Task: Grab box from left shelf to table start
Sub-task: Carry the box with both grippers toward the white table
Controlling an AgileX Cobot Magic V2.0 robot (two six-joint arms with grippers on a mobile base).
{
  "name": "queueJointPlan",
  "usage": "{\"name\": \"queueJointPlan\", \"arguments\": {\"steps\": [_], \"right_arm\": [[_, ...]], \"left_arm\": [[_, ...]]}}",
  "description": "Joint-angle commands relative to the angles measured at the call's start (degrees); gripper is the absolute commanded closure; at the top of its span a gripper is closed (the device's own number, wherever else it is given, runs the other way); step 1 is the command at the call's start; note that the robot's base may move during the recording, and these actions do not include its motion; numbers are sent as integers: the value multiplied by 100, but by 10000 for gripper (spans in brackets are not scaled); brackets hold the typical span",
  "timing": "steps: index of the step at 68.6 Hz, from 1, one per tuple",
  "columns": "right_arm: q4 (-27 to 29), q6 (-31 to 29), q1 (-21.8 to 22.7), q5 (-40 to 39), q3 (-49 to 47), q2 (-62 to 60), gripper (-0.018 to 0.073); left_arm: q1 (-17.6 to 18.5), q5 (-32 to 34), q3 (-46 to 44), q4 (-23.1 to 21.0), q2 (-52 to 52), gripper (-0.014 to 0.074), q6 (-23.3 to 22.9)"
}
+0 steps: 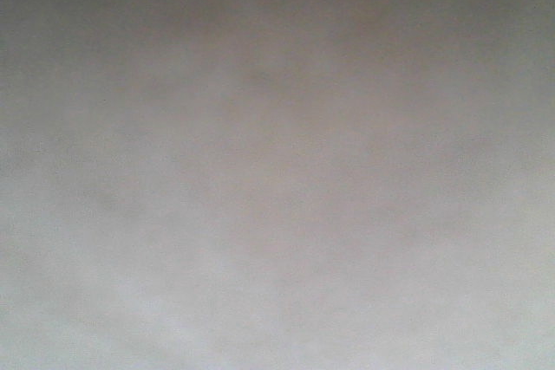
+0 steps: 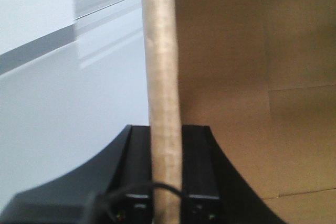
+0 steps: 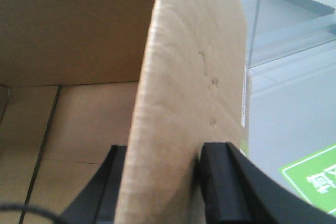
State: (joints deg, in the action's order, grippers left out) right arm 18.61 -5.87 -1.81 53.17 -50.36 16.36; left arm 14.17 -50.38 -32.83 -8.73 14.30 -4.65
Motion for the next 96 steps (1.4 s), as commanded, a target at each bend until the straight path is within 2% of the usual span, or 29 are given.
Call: {"name": "queueJointPlan", "arguments": {"steps": [1,96], "right_arm": [[300,67,19,-923,-185,67,496],[300,67,19,-923,-185,67,496]], "left_arm": [[34,423,-151,38,63,688,96],[34,413,-151,38,63,688,96]]}}
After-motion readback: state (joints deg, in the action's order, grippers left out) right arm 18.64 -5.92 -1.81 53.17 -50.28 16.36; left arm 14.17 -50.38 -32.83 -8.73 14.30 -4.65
